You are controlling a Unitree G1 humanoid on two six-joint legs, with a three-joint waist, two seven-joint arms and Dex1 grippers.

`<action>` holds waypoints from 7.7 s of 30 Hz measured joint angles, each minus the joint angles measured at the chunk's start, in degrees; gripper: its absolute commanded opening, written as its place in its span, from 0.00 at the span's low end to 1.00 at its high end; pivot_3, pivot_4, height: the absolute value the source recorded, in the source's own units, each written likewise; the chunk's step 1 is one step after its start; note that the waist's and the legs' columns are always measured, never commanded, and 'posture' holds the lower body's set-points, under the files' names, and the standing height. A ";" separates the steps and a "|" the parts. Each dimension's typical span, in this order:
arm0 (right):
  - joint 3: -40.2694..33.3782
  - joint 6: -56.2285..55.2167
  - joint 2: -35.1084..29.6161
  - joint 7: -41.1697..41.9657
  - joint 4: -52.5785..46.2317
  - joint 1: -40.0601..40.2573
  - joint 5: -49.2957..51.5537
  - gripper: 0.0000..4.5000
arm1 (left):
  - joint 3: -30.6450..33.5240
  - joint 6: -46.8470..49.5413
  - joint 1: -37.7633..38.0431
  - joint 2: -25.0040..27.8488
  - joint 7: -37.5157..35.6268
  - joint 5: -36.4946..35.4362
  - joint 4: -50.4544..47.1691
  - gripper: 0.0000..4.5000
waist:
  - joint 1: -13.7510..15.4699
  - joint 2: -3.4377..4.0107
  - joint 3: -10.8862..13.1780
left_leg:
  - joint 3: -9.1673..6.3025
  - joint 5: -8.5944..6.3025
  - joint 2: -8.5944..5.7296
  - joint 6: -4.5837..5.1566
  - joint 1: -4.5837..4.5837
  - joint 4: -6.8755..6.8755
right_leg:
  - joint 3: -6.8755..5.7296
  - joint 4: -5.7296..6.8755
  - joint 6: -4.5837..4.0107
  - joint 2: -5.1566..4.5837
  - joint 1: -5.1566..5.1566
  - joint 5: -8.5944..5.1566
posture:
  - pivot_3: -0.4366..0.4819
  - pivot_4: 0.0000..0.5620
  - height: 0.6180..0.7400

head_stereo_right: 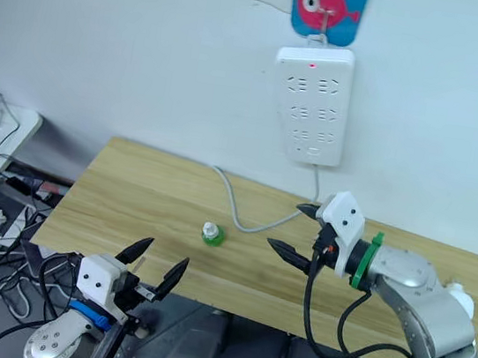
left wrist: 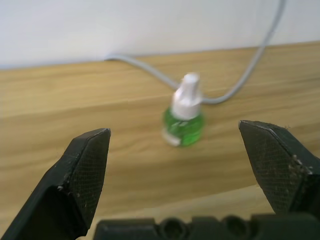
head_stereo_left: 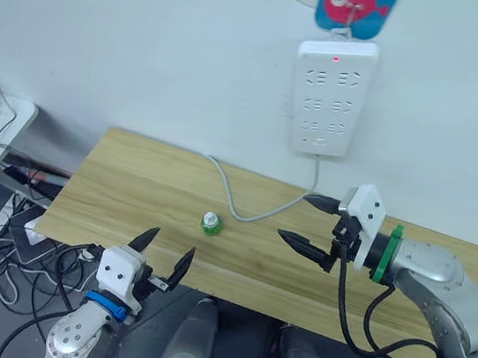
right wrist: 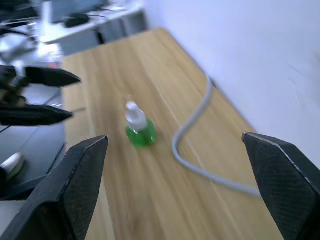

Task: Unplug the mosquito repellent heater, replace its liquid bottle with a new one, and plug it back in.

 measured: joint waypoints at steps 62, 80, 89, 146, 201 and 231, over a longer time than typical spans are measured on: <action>6.79 -0.38 12.09 -16.89 -5.73 6.14 -7.74 1.00 | -16.59 22.29 -40.22 4.10 -15.87 -2.85 11.39 0.50 | 1.24 -0.12 0.05 | 0.48 -0.14 0.02 0.25 0.16 0.22 | 0.12 0.20 -0.20 0.54 -0.05 0.40 | 0.74 0.54 1.00; 11.19 -2.16 22.14 -26.62 -2.87 7.01 -18.35 0.92 | -19.68 28.00 -44.85 3.83 -19.41 -3.57 11.13 0.50 | -3.15 -0.10 -0.08 | 0.41 0.17 0.01 -0.31 0.14 0.20 | 0.11 0.24 -0.26 0.33 -0.07 0.44 | 0.68 0.48 1.00; 10.92 -3.96 22.81 -25.88 -1.92 8.72 -18.54 0.24 | -19.96 27.93 -44.88 3.87 -19.68 -3.46 11.11 0.50 | -4.88 -0.10 -0.11 | 0.39 0.18 -0.01 -0.29 0.15 0.21 | 0.09 0.32 -0.26 0.18 -0.07 0.44 | 0.68 0.50 1.00; 9.01 -2.75 16.81 -22.76 -11.07 14.16 -16.75 0.86 | -22.27 1.49 -55.19 5.13 -47.71 -3.88 33.78 0.50 | -7.91 -0.10 -0.18 | 0.05 0.14 -0.12 0.08 0.14 1.10 | -0.12 1.25 -0.30 0.09 0.04 0.47 | 0.67 0.50 1.00; 8.27 -2.33 11.69 -14.41 -10.73 8.42 -11.08 0.99 | -21.83 0.28 -53.37 7.02 -52.84 -5.16 31.21 0.50 | -7.01 -0.13 -0.22 | 0.03 0.14 -0.13 0.09 0.13 1.13 | -0.13 1.22 -0.30 0.08 0.07 0.47 | 0.68 0.53 1.00; -3.41 0.54 7.05 -10.18 -16.34 14.83 2.74 0.99 | -21.80 0.15 -53.48 7.78 -52.95 -5.12 31.19 0.50 | -7.80 -0.13 -0.24 | 0.01 0.14 -0.09 0.10 0.15 1.11 | -0.15 1.25 -0.31 0.10 0.08 0.47 | 0.69 0.49 1.00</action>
